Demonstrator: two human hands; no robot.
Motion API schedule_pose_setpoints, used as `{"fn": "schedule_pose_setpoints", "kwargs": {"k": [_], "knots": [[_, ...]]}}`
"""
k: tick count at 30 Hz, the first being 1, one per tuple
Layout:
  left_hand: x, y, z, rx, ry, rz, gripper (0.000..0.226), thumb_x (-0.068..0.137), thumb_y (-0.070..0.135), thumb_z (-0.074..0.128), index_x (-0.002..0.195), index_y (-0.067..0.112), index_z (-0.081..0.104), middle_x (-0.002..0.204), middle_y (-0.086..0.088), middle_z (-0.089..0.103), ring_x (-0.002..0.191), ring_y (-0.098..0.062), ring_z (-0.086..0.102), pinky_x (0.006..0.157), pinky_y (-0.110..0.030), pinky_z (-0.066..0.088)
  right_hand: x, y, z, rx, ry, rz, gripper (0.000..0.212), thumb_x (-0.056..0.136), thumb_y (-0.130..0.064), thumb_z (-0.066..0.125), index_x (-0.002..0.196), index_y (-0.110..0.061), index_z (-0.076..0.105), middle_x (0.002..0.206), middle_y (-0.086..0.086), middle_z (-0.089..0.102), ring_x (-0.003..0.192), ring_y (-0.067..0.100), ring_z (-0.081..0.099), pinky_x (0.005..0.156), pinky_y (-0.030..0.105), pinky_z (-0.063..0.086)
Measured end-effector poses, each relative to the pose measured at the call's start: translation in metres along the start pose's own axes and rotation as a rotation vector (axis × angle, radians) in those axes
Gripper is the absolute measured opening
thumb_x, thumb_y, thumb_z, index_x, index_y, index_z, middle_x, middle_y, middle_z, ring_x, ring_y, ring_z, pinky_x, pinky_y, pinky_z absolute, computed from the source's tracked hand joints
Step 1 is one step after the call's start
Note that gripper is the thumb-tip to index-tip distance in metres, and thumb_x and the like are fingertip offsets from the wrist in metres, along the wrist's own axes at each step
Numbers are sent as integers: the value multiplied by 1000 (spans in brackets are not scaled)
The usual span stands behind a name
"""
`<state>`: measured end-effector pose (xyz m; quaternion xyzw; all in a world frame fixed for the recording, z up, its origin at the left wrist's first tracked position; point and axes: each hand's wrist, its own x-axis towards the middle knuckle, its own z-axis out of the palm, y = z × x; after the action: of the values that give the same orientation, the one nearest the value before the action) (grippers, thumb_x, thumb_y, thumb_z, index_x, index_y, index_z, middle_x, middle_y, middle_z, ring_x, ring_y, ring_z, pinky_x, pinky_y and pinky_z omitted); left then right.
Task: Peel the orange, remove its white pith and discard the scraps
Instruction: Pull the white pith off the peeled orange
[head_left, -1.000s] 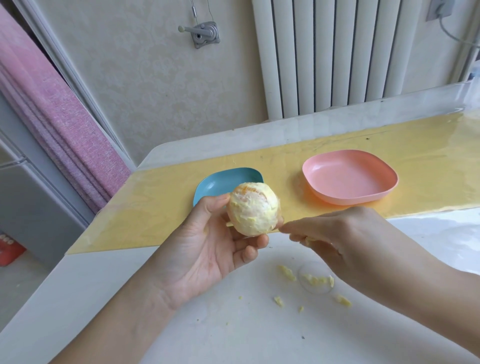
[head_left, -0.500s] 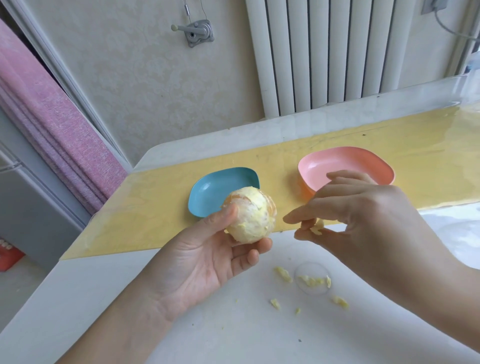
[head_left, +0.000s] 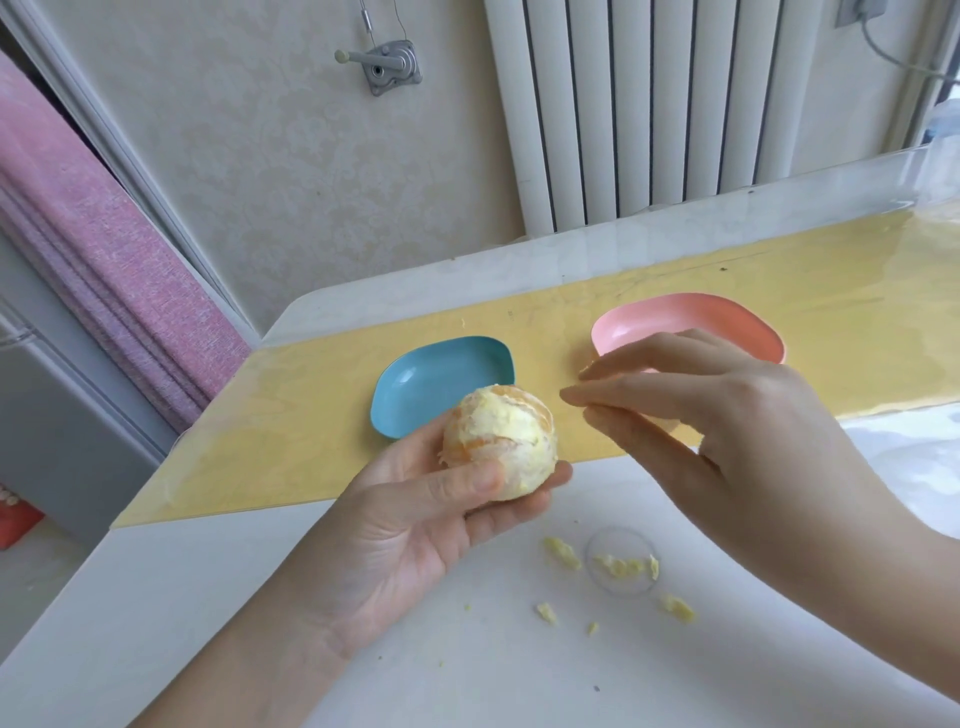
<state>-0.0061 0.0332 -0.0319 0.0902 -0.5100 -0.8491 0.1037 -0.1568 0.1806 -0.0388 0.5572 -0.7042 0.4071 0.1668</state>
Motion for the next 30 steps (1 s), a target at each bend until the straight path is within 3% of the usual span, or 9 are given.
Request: {"fn": "schedule_pose_setpoints", "kwargs": {"k": [2,4,6,8,13,18,24,30], "knots": [[2,-3,0,108,46,108,65,54,17,90,114,12,68,116,-15,65,111,-38,61,86,-40,55,-1,-2,-2,128,57,43,25,86,-44,56,82,-28,76,87,-14,64,80,7,56,67,10,38],[4,-5,1,230,122,198,72,46,24,94,113,19,68,115,-8,66,106,-30,62,90,-42,53,-2,-3,-2,215,106,70,15,82,-40,65,83,-30,76,84,-15,61,76,6,55,61,7,35],[3,-5,1,332,162,265,72,41,30,95,108,26,69,107,0,69,96,-17,65,79,-30,56,-2,-5,0,249,136,76,11,80,-30,69,88,-30,76,82,-15,61,73,2,54,59,4,34],[2,-6,4,390,150,314,68,41,29,94,104,29,69,103,3,70,91,-12,65,73,-21,52,-3,-7,0,308,144,66,12,81,-32,69,90,-28,76,78,-14,63,70,-1,56,60,3,35],[2,-11,6,441,166,427,59,50,5,80,103,27,67,103,-1,67,91,-12,64,74,-19,51,-4,-17,-2,444,154,25,13,77,-34,75,86,-24,75,75,-11,65,67,6,62,61,11,46],[0,-11,10,583,188,539,61,53,9,80,108,32,67,106,7,67,97,-10,64,79,-21,51,-9,-25,-1,583,129,100,5,71,-22,77,76,-22,76,73,-11,68,67,5,67,64,12,51],[-3,-10,11,712,219,615,67,55,14,81,116,36,65,116,8,64,106,-11,62,84,-21,50,-8,-27,-3,753,66,206,7,65,-22,79,68,-26,75,70,-8,70,64,10,69,64,16,53],[-4,-10,11,776,212,659,70,56,15,81,120,36,63,121,6,63,110,-12,61,88,-20,49,-4,-24,-5,738,3,161,10,68,-17,79,69,-26,74,71,-9,69,67,11,68,66,17,53]]}}
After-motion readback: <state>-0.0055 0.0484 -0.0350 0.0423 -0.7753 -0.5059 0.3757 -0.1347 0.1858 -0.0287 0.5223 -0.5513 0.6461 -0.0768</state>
